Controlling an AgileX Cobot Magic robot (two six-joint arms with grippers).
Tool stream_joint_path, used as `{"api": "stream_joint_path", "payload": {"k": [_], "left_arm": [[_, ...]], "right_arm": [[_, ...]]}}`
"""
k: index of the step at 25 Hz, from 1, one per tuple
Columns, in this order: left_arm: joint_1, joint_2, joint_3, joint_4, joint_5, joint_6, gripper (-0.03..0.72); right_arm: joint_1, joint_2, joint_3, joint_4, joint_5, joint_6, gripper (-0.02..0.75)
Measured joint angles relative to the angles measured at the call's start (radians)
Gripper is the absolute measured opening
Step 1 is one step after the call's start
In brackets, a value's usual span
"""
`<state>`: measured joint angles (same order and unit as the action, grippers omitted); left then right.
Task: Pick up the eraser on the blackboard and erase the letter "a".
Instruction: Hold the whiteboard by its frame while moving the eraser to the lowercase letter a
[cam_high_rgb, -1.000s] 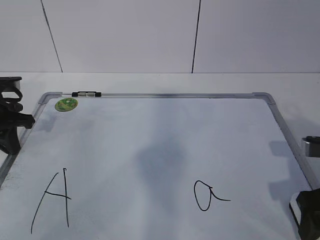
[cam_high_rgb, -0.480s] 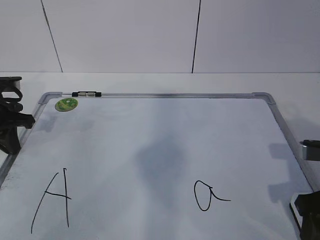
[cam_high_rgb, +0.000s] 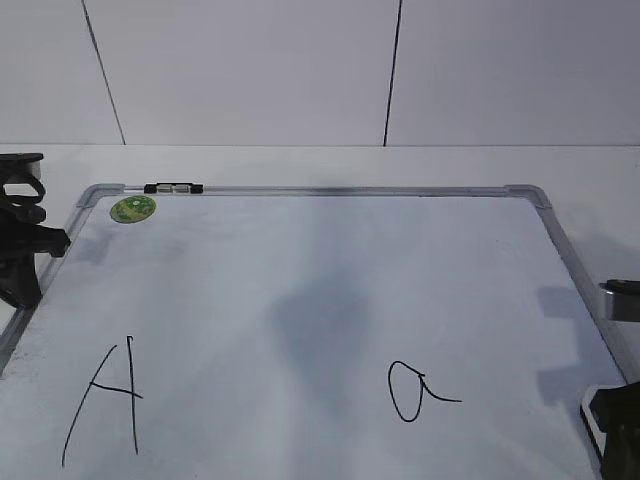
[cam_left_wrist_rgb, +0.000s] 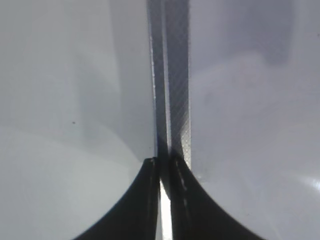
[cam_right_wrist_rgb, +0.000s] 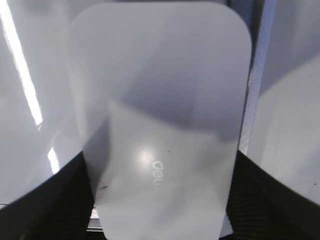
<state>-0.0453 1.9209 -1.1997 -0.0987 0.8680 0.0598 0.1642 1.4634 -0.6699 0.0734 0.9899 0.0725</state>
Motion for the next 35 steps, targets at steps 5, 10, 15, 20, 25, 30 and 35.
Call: {"api": "stream_joint_path", "payload": {"k": [5, 10, 15, 20, 25, 30, 35], "left_arm": [[0.0, 0.0, 0.0, -0.002, -0.001, 0.0, 0.019], [0.0, 0.0, 0.0, -0.002, -0.001, 0.0, 0.019], [0.0, 0.0, 0.0, -0.002, -0.001, 0.0, 0.019], [0.0, 0.0, 0.0, -0.002, -0.002, 0.0, 0.018], [0.0, 0.0, 0.0, -0.002, -0.002, 0.0, 0.018], [0.0, 0.0, 0.0, -0.002, -0.002, 0.0, 0.018], [0.0, 0.0, 0.0, -0.002, -0.002, 0.0, 0.018]], "right_arm": [[0.0, 0.0, 0.0, 0.0, 0.0, -0.002, 0.542], [0.0, 0.0, 0.0, 0.0, 0.0, -0.002, 0.538], [0.0, 0.006, -0.019, 0.003, 0.036, -0.002, 0.538], [0.0, 0.008, -0.112, 0.001, 0.132, -0.002, 0.537], [0.0, 0.008, -0.193, 0.001, 0.154, 0.0, 0.536], [0.0, 0.008, -0.249, 0.001, 0.137, 0.0, 0.536], [0.036, 0.024, -0.258, 0.017, 0.096, 0.0, 0.536]]}}
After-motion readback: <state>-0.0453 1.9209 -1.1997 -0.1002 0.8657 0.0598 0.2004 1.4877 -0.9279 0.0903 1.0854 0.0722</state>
